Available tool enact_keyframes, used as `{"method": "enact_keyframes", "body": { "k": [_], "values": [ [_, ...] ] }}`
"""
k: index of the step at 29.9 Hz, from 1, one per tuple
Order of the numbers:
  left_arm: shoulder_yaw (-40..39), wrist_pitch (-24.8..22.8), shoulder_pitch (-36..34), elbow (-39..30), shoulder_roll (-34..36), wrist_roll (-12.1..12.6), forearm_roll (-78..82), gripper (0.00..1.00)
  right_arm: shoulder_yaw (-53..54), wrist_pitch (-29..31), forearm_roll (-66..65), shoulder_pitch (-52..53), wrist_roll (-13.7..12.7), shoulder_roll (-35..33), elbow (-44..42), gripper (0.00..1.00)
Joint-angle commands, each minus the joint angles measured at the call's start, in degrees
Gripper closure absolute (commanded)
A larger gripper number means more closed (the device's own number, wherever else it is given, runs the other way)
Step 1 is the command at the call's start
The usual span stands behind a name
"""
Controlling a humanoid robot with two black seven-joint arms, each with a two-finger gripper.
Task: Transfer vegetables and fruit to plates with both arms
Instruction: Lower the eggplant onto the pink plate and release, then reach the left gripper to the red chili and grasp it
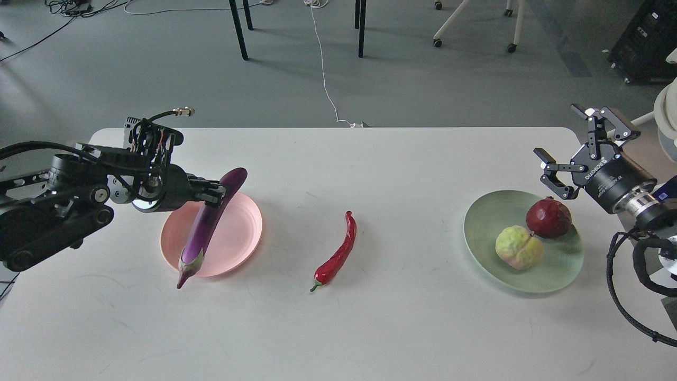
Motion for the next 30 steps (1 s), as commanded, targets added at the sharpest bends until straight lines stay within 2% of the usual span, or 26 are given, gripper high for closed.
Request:
{"method": "enact_keyframes", "body": {
  "k": [1, 3, 4, 6, 10, 12, 15, 17, 18, 21, 26, 30],
  "values": [
    [-0.1, 0.0, 1.1, 1.0, 0.3, -0.7, -0.1, 0.47, 0.0, 0.0, 0.0, -0.3, 0.0, 0.0, 0.1, 0.02],
    [-0.1, 0.0, 0.9, 1.0, 0.5, -1.4, 0.0, 0.26, 0.0, 0.0, 0.0, -0.3, 0.0, 0.0, 0.1, 0.02],
    [-0.3, 0.0, 0.9, 1.0, 0.6, -2.1, 0.1, 0.22, 0.0, 0.0, 0.0, -0.3, 0.0, 0.0, 0.1, 0.01],
    [-0.7, 0.0, 0.7, 1.0, 0.6, -2.9, 0.1, 0.18, 0.0, 0.0, 0.0, -0.4, 0.0, 0.0, 0.1, 0.01],
    [-1.7, 0.0, -0.2, 0.7, 0.2, -3.1, -0.5, 0.07, 0.1, 0.0, 0.1, -0.7, 0.0, -0.4, 0.1, 0.01],
    [-3.5, 0.0, -0.4, -0.5, -0.3, -2.9, -1.5, 0.05, 0.0, 0.0, 0.0, -0.8, 0.0, -0.5, 0.1, 0.02],
    [-5.2, 0.4, -0.9, -7.5, -2.3, -1.4, -1.7, 0.04, -0.3, 0.0, 0.0, -0.8, 0.0, -0.5, 0.1, 0.01],
    [-5.2, 0.2, -2.3, -11.4, -4.7, 1.8, -1.8, 0.04, -0.3, 0.0, -0.3, -0.8, 0.0, -0.3, 0.0, 0.02],
    [-5.2, 0.0, -2.8, -12.9, -6.6, 4.2, -1.9, 0.04, -0.3, 0.0, -0.5, -0.8, 0.0, -0.2, 0.1, 0.02],
    [-4.8, 0.0, -2.9, -13.8, -14.5, 9.2, -1.8, 0.04, -0.1, 0.0, -0.7, -0.8, 0.0, -0.2, 0.1, 0.01],
    [-2.4, 0.0, -2.8, -8.8, -23.4, 11.4, -0.7, 0.04, -0.1, 0.0, -0.7, -0.8, 0.0, -0.6, 0.0, 0.01],
    [0.8, 0.0, -2.9, -3.9, -28.2, 11.7, 1.4, 0.05, 0.1, 0.0, -0.7, -1.2, 0.0, -0.6, -0.3, 0.01]
  ]
}}
